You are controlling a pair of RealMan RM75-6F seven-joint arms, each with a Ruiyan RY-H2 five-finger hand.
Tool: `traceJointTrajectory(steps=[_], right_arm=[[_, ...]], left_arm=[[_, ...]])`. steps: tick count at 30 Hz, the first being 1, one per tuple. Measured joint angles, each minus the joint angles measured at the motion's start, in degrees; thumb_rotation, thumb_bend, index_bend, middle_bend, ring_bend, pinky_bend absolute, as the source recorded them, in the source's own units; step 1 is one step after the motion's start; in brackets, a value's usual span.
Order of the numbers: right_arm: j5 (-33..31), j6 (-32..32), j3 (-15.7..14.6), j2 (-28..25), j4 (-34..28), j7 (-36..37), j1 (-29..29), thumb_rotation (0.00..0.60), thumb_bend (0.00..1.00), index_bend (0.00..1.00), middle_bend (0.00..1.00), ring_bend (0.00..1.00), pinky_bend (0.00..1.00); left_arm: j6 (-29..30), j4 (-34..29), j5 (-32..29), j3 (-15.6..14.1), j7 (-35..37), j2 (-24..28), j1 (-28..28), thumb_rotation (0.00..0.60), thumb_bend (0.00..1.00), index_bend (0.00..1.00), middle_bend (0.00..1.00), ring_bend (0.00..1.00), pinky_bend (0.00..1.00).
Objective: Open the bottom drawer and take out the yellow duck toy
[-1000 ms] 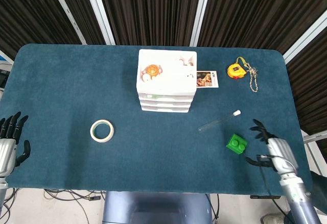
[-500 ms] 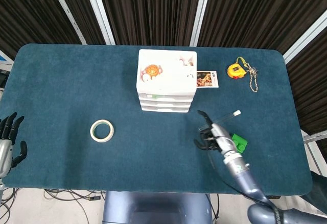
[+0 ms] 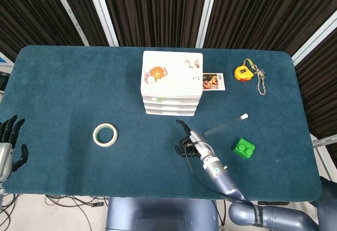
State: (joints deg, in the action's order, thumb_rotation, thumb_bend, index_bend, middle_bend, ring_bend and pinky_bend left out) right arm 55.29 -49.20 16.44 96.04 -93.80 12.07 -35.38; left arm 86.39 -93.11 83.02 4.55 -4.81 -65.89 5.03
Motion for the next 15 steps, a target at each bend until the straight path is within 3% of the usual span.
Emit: traceJointTrajectory(steps=[15], right_arm=[[-4.43, 5.02, 3.62, 7.30, 9.55, 3.69, -4.24, 0.600, 0.53, 0.00, 0.81, 0.83, 0.92]], left_arm=[[-0.17, 0.22, 0.14, 0.09, 1.63, 0.22, 0.16, 0.600, 0.61, 0.06, 0.00, 0.00, 0.00]])
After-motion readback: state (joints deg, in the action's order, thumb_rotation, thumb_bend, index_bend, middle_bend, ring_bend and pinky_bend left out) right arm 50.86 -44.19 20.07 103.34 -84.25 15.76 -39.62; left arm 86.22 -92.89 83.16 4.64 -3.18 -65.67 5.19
